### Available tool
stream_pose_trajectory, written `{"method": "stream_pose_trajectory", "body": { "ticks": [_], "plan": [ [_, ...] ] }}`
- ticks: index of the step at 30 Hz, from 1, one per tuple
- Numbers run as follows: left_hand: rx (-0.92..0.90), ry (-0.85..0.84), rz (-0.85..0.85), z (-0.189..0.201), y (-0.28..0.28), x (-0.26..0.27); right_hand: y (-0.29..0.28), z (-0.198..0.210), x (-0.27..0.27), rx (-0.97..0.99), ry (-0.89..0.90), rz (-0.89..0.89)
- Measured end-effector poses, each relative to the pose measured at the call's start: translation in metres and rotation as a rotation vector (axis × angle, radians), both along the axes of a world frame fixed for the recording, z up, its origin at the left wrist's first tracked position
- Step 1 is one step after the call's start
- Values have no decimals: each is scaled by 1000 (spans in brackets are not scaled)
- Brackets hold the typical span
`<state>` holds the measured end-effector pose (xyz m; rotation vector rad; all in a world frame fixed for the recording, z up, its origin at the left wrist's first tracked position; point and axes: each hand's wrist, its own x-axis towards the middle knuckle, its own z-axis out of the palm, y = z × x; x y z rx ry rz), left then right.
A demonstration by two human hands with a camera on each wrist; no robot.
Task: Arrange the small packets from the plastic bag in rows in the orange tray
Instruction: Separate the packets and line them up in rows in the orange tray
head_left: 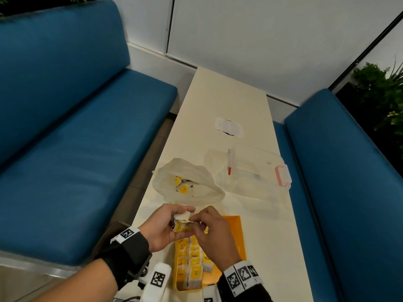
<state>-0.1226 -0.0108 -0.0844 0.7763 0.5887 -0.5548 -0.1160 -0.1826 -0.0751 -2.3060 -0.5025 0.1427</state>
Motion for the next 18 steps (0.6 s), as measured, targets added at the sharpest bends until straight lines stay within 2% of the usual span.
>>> {"method": "stream_pose_trajectory", "body": {
  "ticks": [8,12,18],
  "plan": [
    [-30,34,32,-7,3,7,2,15,13,31,-29,35],
    [-55,49,14,-5,4,7,2,22,19,54,-76,8],
    [-101,47,14,-3,4,7,3,42,25,106,-51,-40]
  ]
}}
